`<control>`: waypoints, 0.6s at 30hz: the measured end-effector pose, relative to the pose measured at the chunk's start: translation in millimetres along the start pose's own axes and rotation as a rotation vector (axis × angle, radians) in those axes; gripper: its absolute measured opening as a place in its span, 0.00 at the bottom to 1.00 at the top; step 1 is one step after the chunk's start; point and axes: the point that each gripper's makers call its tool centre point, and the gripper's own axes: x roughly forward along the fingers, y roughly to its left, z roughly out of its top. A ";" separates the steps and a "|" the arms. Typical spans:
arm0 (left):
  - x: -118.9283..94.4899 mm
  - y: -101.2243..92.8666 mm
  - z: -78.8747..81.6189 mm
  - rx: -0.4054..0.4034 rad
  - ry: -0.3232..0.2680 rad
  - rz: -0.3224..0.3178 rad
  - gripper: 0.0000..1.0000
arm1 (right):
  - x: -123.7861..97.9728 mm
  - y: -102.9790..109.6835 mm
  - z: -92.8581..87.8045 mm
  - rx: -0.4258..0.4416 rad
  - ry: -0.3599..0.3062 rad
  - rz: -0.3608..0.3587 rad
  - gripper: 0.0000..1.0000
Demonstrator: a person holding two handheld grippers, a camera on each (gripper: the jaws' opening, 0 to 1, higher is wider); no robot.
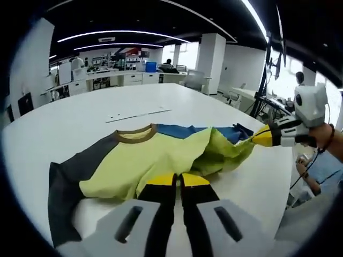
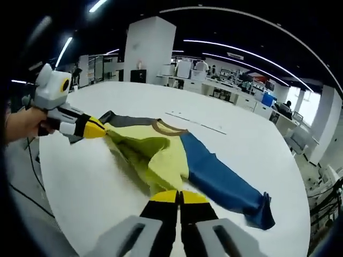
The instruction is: Fold the garment on the visible template until the final outline fits inside the template.
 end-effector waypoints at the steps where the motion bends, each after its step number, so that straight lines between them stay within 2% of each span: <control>1: -3.2 1.6 0.6 -0.002 -0.003 0.000 0.00 | -1.9 -0.7 1.9 0.003 -0.004 0.002 0.00; 8: -29.4 10.8 3.4 -0.019 -0.009 -0.012 0.00 | -16.6 -0.6 9.1 -0.001 -0.018 0.029 0.00; 12: -45.5 10.7 3.6 0.001 0.005 -0.033 0.00 | -27.0 5.8 10.5 0.004 -0.023 0.086 0.00; 14: -53.7 9.6 1.5 0.021 0.023 -0.044 0.00 | -32.5 14.8 11.8 0.051 -0.037 0.152 0.00; 16: -62.1 8.0 -2.1 0.049 0.049 -0.057 0.00 | -38.2 14.7 8.2 0.033 -0.025 0.164 0.00; 18: -68.0 6.5 -3.2 0.054 0.050 -0.068 0.00 | -42.2 18.1 4.7 -0.005 -0.013 0.181 0.00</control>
